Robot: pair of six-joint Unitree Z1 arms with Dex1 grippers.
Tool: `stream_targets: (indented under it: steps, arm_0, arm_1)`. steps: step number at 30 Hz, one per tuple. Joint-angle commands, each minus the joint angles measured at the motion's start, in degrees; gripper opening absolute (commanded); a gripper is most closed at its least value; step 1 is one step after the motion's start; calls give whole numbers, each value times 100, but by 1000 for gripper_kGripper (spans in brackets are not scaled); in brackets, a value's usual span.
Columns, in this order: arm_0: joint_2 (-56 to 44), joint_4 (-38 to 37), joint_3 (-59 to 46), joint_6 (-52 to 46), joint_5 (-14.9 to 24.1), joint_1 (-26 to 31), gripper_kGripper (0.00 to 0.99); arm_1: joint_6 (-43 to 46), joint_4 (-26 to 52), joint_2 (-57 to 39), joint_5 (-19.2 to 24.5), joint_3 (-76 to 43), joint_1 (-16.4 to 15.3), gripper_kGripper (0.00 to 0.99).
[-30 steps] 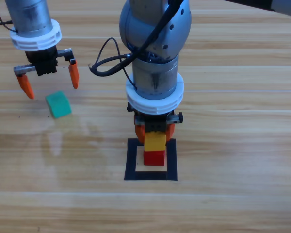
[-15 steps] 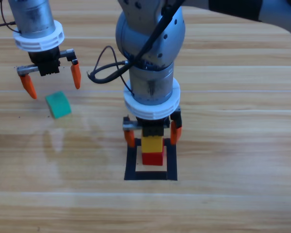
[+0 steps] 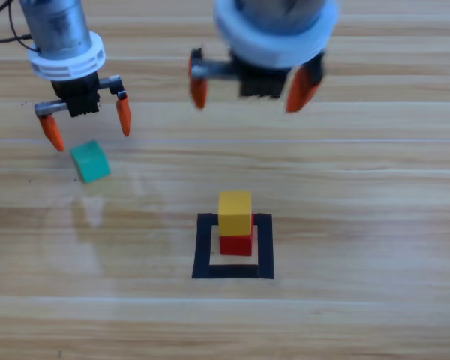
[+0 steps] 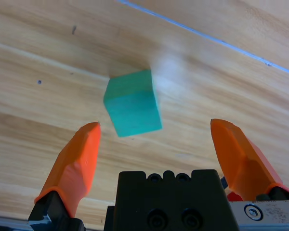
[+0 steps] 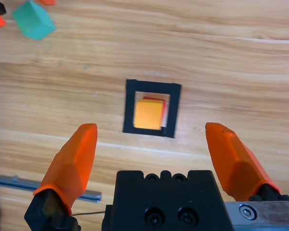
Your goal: Stack the blocks in the rectangular block: red at the bottom, yellow in the middle, green on top
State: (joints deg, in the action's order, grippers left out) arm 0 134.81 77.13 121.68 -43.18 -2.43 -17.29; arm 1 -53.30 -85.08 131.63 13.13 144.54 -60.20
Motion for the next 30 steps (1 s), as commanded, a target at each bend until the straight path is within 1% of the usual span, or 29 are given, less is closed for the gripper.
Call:
stream_targets:
  steps: [1, 5, 10, 11, 15, 18, 22, 25, 27, 30]
  arm_0:
    - [643, -40, 154, -121, -82, -73, 976]
    - [828, -40, 242, -121, -126, -11, 974]
    - [880, -58, 304, -103, -196, 129, 974]
    - [880, -58, 295, -86, -214, 147, 974]
    - [889, -66, 304, -42, -249, 235, 974]
    - [924, -66, 295, 20, -266, 288, 974]
    - [959, -66, 295, 99, -266, 340, 973]
    - [942, -66, 234, 117, -257, 340, 968]
    - [916, -66, 146, 117, -249, 323, 940]
    - [898, -66, 111, 99, -222, 209, 933]
  arm_1:
    - [21, -62, -542, 181, -1297, 26, 988]
    - [65, 9, -876, 207, -2132, 193, 988]
    - [250, 202, -1219, 181, -2686, 447, 988]
    - [302, 343, -1386, 163, -2923, 509, 988]
    - [628, 1450, -2309, -118, -4312, 790, 988]
    - [830, 1881, -2660, -276, -4918, 948, 989]
    - [1225, 1969, -2520, -496, -5050, 1151, 990]
    - [1480, 1978, -2379, -496, -5076, 1221, 990]
    - [1586, 1978, -2256, -478, -5076, 1256, 990]
    - [1718, 2013, -2028, -452, -5050, 1256, 990]
